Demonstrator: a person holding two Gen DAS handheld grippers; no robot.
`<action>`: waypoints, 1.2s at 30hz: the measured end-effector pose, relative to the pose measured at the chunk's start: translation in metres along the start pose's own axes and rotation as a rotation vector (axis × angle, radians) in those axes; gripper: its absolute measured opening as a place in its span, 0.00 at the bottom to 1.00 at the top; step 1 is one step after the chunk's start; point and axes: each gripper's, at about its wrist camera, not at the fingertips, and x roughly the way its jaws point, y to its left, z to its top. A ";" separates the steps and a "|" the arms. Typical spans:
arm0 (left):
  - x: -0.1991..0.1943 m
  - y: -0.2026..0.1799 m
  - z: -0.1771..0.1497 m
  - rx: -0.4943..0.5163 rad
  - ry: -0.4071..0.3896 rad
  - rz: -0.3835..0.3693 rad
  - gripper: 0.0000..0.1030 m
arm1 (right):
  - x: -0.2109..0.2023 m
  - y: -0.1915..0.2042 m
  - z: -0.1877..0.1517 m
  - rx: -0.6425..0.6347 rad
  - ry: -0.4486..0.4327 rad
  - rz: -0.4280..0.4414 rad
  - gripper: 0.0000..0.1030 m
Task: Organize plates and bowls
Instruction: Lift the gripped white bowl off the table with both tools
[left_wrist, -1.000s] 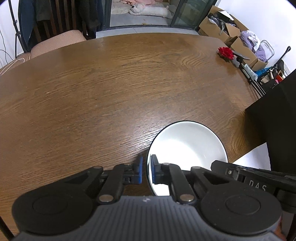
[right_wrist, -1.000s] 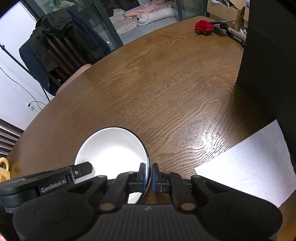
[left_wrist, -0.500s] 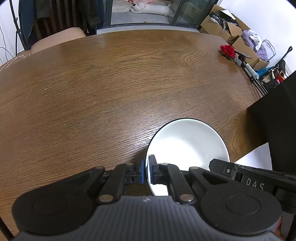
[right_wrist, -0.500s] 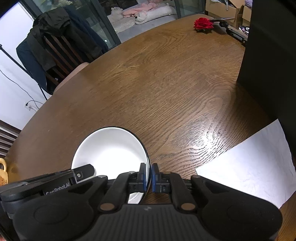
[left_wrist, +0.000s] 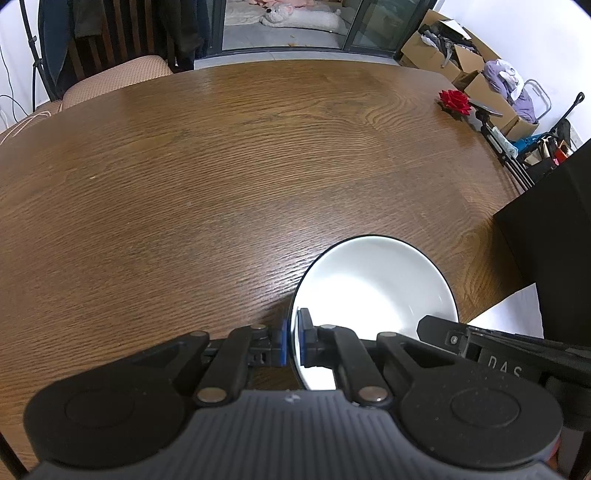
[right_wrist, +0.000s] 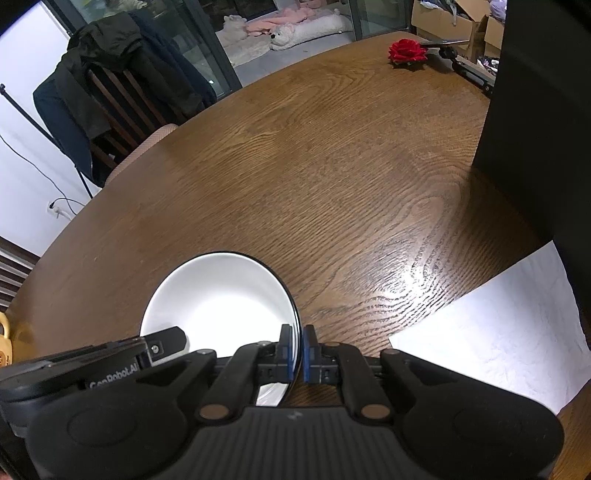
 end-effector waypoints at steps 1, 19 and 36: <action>0.000 0.000 0.000 0.000 -0.001 0.000 0.06 | 0.000 0.000 0.000 -0.003 0.000 0.000 0.05; -0.011 -0.003 -0.006 0.004 -0.012 0.007 0.06 | -0.009 0.003 -0.005 -0.022 -0.012 0.004 0.05; -0.049 -0.004 -0.028 0.000 -0.046 0.022 0.06 | -0.042 0.012 -0.025 -0.051 -0.032 0.025 0.05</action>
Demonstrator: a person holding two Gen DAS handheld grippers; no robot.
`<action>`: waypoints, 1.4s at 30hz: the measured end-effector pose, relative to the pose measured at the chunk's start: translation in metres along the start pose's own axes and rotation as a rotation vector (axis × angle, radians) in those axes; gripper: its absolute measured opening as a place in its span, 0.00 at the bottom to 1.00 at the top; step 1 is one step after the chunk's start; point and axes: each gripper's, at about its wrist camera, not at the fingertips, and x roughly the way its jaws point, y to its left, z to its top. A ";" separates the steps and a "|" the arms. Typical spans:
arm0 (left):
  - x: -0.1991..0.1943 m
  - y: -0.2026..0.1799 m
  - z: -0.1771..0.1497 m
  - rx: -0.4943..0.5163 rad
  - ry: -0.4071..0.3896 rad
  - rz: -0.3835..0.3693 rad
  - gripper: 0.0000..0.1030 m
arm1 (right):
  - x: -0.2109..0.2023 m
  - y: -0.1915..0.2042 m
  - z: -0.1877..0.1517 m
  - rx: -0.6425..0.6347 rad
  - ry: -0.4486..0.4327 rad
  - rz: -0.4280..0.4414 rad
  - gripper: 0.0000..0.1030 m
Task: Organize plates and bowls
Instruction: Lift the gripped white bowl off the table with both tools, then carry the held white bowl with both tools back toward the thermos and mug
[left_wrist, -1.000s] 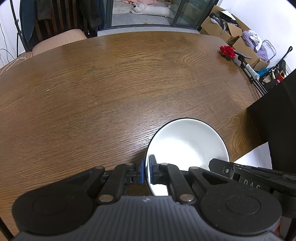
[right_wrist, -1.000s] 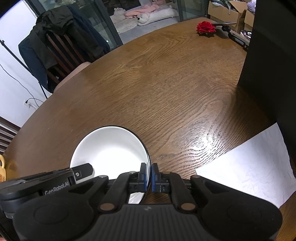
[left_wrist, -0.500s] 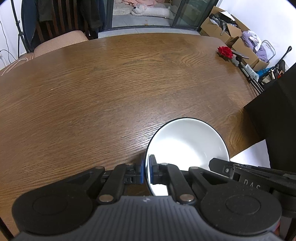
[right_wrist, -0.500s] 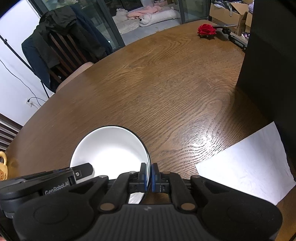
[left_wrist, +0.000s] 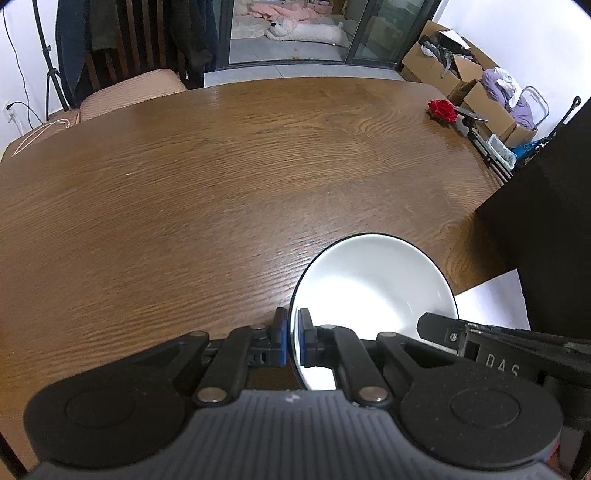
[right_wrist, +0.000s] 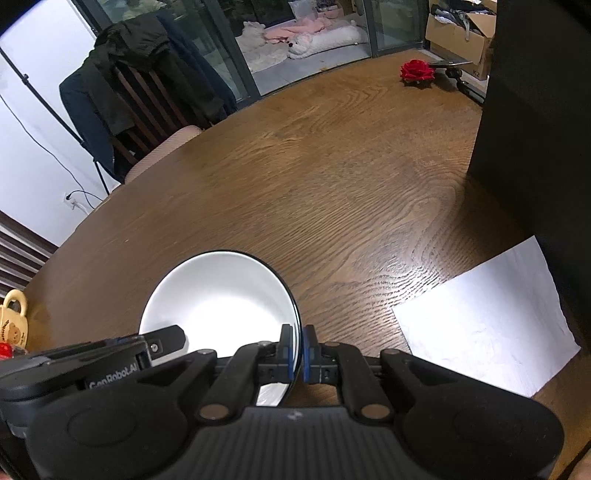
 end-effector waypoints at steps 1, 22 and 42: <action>-0.003 0.001 -0.002 -0.002 -0.002 0.001 0.06 | -0.003 0.001 -0.002 -0.003 -0.001 0.002 0.05; -0.060 0.018 -0.047 -0.075 -0.041 0.047 0.06 | -0.043 0.031 -0.039 -0.095 0.001 0.045 0.05; -0.114 0.031 -0.094 -0.148 -0.089 0.089 0.06 | -0.083 0.052 -0.072 -0.186 -0.005 0.093 0.05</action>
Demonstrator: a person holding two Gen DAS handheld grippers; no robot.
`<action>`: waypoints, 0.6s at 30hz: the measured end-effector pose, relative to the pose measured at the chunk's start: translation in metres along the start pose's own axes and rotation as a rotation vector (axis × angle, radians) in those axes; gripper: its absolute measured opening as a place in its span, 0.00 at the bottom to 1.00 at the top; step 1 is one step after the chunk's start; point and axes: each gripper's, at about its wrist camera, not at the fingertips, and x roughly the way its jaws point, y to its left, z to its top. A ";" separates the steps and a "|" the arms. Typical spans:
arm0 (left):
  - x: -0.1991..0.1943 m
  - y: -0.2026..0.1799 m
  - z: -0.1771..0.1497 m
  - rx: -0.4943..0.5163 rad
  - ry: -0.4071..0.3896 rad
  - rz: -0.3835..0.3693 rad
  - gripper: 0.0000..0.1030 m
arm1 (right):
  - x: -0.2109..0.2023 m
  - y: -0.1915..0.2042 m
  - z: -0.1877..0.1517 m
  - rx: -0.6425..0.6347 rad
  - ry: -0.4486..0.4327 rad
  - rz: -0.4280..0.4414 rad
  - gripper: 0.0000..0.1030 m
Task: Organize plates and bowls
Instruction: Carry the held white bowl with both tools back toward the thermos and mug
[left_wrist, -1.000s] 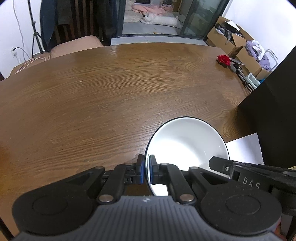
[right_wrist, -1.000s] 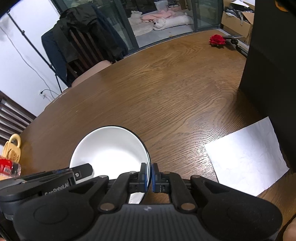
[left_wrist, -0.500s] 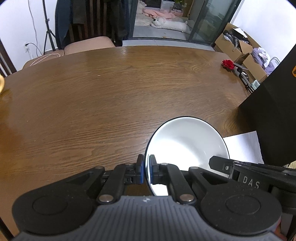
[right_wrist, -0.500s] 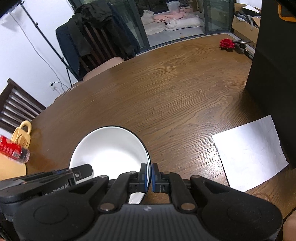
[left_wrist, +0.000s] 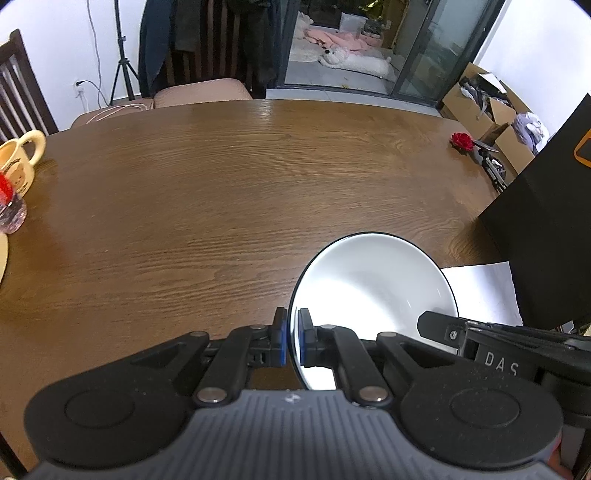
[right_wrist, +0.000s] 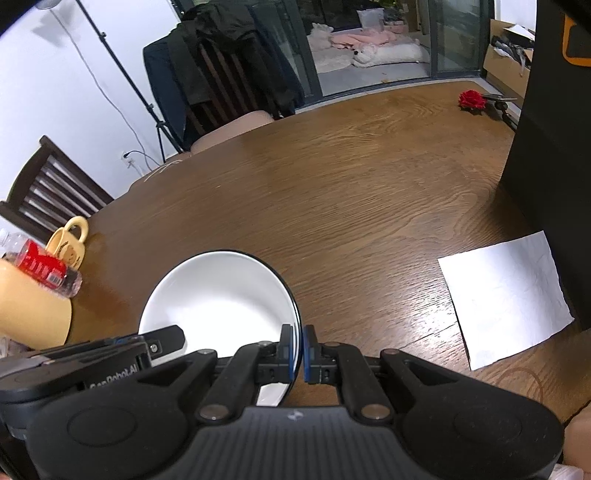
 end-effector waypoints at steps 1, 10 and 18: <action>-0.002 0.001 -0.001 -0.004 -0.002 0.002 0.06 | -0.001 0.002 -0.002 -0.005 0.000 0.002 0.05; -0.028 0.020 -0.024 -0.049 -0.019 0.021 0.06 | -0.017 0.027 -0.020 -0.054 0.002 0.022 0.05; -0.048 0.041 -0.044 -0.097 -0.033 0.046 0.06 | -0.024 0.053 -0.039 -0.100 0.009 0.046 0.05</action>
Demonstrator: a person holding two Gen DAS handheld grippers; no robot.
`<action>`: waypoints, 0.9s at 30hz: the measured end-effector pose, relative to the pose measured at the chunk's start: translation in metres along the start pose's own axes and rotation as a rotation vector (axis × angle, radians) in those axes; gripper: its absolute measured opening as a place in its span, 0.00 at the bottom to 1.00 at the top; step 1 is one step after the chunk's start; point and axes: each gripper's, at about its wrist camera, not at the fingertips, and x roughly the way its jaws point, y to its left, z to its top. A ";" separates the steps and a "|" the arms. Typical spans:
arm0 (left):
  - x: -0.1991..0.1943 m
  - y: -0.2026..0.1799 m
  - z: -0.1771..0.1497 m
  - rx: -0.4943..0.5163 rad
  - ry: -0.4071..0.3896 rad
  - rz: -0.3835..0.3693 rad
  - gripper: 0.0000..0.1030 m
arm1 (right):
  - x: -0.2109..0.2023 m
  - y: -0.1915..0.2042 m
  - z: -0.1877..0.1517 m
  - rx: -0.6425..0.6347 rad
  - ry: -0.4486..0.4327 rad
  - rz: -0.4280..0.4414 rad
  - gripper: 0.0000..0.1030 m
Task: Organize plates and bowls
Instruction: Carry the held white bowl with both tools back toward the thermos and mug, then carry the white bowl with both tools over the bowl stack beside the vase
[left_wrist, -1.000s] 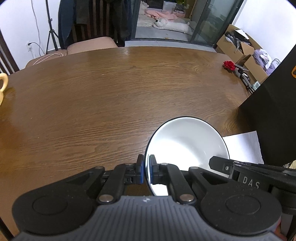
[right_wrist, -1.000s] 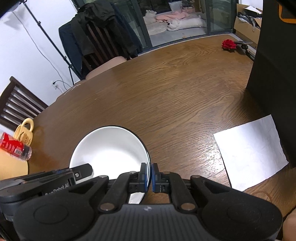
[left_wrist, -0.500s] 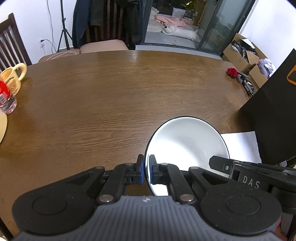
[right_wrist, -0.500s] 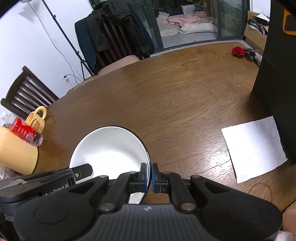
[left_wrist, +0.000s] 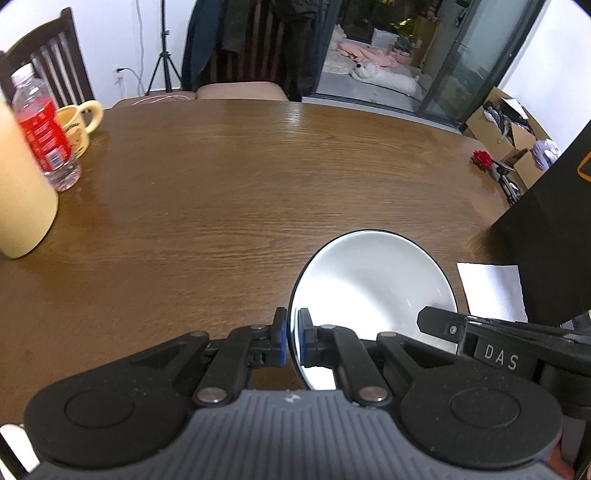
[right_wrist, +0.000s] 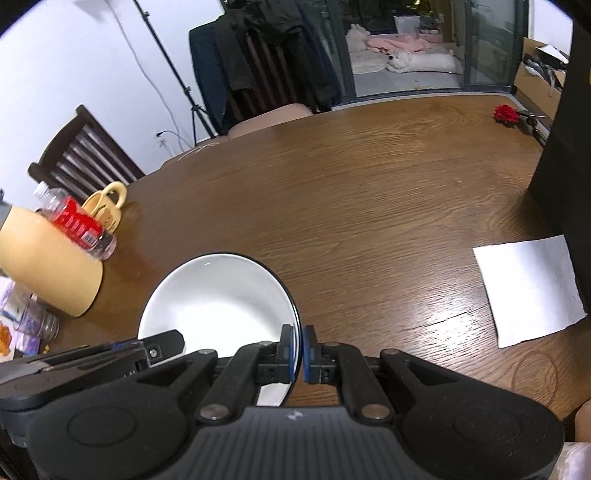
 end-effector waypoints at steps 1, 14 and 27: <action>-0.002 0.003 -0.002 -0.006 -0.001 0.003 0.06 | 0.000 0.003 -0.002 -0.006 0.001 0.003 0.05; -0.032 0.040 -0.027 -0.086 -0.023 0.043 0.06 | -0.009 0.046 -0.025 -0.086 0.018 0.044 0.05; -0.058 0.074 -0.051 -0.144 -0.037 0.073 0.06 | -0.016 0.081 -0.047 -0.145 0.028 0.083 0.05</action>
